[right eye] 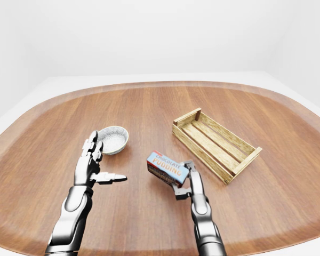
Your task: Pick up the chocolate pudding and put it in the tray.
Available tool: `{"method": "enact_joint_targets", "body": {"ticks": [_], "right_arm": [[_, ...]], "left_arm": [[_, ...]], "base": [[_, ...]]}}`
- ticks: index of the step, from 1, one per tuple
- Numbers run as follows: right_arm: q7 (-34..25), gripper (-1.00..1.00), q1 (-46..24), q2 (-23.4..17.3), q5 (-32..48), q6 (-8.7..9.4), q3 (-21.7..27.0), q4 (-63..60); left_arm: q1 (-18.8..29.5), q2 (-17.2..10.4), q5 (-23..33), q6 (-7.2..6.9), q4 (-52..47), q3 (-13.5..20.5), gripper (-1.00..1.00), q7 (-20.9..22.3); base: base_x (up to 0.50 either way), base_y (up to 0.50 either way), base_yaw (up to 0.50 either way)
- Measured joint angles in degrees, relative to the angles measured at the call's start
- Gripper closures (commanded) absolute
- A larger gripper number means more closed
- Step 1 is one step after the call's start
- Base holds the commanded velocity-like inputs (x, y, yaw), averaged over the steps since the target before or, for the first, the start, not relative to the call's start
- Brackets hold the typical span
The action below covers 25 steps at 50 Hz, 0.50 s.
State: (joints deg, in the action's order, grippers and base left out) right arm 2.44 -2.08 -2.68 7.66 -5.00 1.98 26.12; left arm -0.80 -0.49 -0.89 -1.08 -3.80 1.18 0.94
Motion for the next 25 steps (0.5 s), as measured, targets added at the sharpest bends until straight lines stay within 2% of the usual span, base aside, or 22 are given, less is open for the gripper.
{"method": "enact_joint_targets", "body": {"ticks": [10,15,21,25], "right_arm": [[-1.27,1.0,2.9,-0.4,-0.98,0.2,2.45,-14.07],[-1.92,1.0,3.36,-0.73,-1.56,1.74,3.84,-19.56],[-2.35,1.0,3.28,-1.09,-1.78,2.42,5.1,-22.67],[-2.74,1.0,3.29,-1.28,-2.1,4.32,5.74,-25.56]], "left_arm": [[0.0,0.0,-0.01,-0.02,-0.01,0.0,-1.0,0.0],[0.0,0.0,-0.01,-0.02,-0.01,0.0,-1.0,0.0],[0.0,0.0,-0.01,-0.01,-0.01,0.0,-1.0,0.0],[0.0,0.0,-0.01,-0.02,-0.01,0.0,-1.0,0.0]], "base": [[0.0,0.0,0.0],[0.0,0.0,0.0],[0.0,0.0,0.0],[0.0,0.0,0.0]]}}
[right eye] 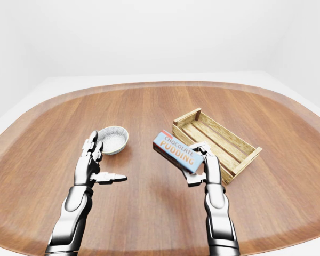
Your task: Pick up the chocolate pudding and put it in the tray.
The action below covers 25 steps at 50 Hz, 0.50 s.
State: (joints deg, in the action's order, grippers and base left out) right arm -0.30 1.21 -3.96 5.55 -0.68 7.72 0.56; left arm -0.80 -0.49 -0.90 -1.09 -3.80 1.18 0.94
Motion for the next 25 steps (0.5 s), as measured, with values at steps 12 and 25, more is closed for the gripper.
{"method": "enact_joint_targets", "body": {"ticks": [12,25], "right_arm": [[-0.98,1.0,-0.91,-0.81,-0.38,4.36,2.1,-5.29],[-1.23,1.0,-5.42,-3.76,-1.83,5.68,5.28,-5.07]], "left_arm": [[0.0,0.0,0.0,0.01,0.0,0.0,-1.0,0.0],[0.0,0.0,0.01,0.0,0.0,0.0,-1.0,0.0]], "base": [[0.0,0.0,0.0],[0.0,0.0,0.0]]}}
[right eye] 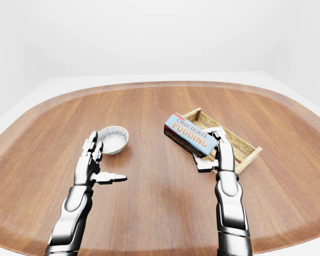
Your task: Pick up the chocolate pudding and put it in the tray.
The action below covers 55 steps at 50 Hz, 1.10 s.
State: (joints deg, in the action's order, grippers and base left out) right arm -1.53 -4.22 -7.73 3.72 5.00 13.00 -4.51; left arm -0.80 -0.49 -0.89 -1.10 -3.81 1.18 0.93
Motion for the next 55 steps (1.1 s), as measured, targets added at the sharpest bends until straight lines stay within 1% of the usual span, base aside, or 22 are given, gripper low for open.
{"method": "enact_joint_targets", "body": {"ticks": [9,18,38,46,55], "right_arm": [[0.7,1.0,-5.49,-2.83,-0.96,0.0,0.73,6.44],[1.74,1.0,-12.64,-5.77,-1.4,0.0,0.4,14.71],[4.26,1.0,-31.26,-12.19,-2.48,-0.03,-1.17,40.5],[4.94,1.0,-37.25,-13.85,-2.85,-2.1,-1.96,51.7],[5.76,1.0,-42.22,-14.98,-2.46,-3.91,-2.66,61.17]], "left_arm": [[0.0,0.0,0.0,0.01,0.0,0.0,-1.0,0.01],[0.0,0.0,0.0,0.02,0.01,0.0,-1.0,0.01],[0.0,0.0,0.0,0.02,0.01,0.0,-1.0,0.01],[0.01,0.0,0.0,0.02,0.01,0.0,-1.0,0.01],[0.01,0.0,0.0,0.02,0.01,-0.01,-1.0,0.01]], "base": [[0.0,0.0,0.0],[0.0,0.0,0.0],[0.0,0.0,0.0],[0.0,0.0,0.0],[0.0,0.0,0.0]]}}
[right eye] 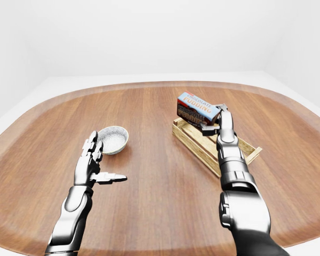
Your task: Pick up the chocolate pudding and put it in the tray.
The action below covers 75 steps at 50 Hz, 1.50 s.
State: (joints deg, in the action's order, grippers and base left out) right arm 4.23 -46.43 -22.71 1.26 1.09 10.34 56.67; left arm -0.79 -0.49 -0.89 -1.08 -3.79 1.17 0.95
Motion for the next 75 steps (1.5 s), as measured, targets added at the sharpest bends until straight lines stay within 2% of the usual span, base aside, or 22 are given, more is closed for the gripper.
{"method": "enact_joint_targets", "body": {"ticks": [12,44,75], "right_arm": [[1.71,1.0,-4.14,-0.51,0.8,-2.12,-0.46,9.42],[3.66,1.0,-7.15,-2.73,2.37,-0.54,0.33,16.29],[5.6,1.0,-4.23,-5.9,3.49,-0.75,1.53,17.74]], "left_arm": [[0.08,-0.01,0.0,-0.05,0.12,-0.02,-1.0,0.05],[0.13,0.0,0.05,0.02,0.41,-0.07,-1.0,0.18],[0.19,0.03,0.09,-0.53,-0.02,-0.17,-1.0,0.08]], "base": [[0.0,0.0,0.0],[0.0,0.0,0.0],[0.0,0.0,0.0]]}}
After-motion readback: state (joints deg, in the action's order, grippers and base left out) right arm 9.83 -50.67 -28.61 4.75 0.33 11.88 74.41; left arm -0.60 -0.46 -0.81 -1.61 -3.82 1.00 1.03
